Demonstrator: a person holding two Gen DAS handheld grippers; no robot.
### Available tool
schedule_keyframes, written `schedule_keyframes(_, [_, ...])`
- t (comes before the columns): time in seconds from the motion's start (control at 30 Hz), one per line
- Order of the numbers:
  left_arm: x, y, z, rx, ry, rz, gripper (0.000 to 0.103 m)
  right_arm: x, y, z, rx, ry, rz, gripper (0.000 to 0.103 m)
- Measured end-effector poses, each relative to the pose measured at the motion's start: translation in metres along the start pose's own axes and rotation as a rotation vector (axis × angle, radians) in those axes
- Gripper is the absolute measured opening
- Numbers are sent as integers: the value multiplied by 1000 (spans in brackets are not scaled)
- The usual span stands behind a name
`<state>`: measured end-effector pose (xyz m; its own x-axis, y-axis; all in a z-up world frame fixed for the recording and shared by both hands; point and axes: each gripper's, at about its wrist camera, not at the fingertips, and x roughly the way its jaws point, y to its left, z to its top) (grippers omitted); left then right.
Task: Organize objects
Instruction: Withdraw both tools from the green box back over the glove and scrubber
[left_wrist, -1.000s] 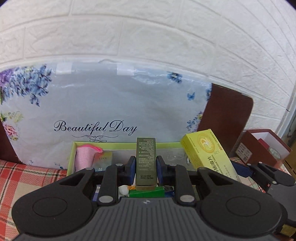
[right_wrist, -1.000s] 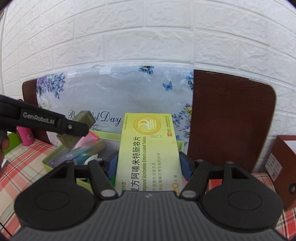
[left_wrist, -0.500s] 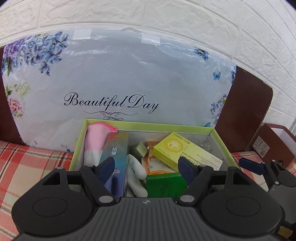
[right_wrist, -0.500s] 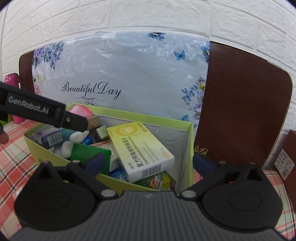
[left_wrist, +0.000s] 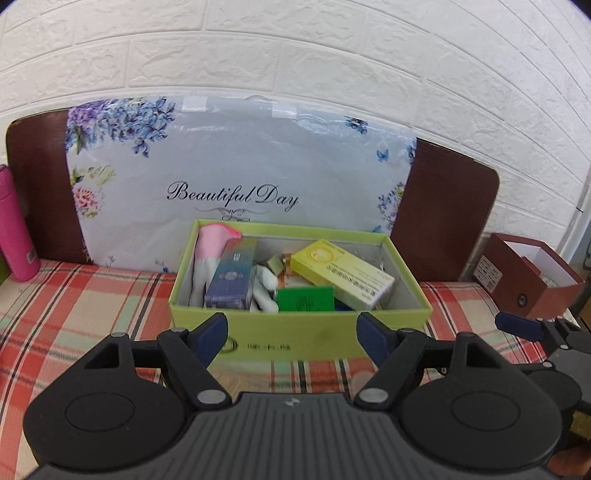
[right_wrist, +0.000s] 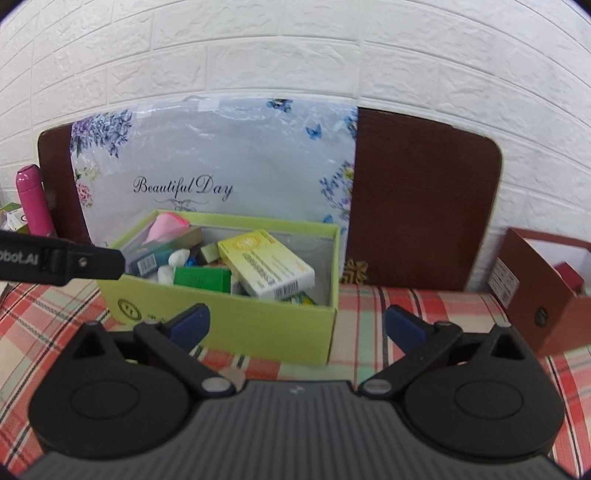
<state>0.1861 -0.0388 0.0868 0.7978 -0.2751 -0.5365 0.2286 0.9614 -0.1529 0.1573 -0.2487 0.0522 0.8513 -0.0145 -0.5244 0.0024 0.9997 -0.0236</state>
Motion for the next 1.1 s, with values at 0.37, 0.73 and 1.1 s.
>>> schedule_keyframes(0.37, [-26, -5, -50, -32, 67, -23, 80, -39, 6, -51, 5, 71, -64, 103])
schedule_keyframes(0.73, [-31, -3, -81, -44, 137, 2, 80, -52, 11, -77, 0, 80, -84, 103])
schedule_keyframes(1.1, [-22, -7, -98, -24, 187, 20, 80, -43, 15, -104, -44, 113, -116, 103])
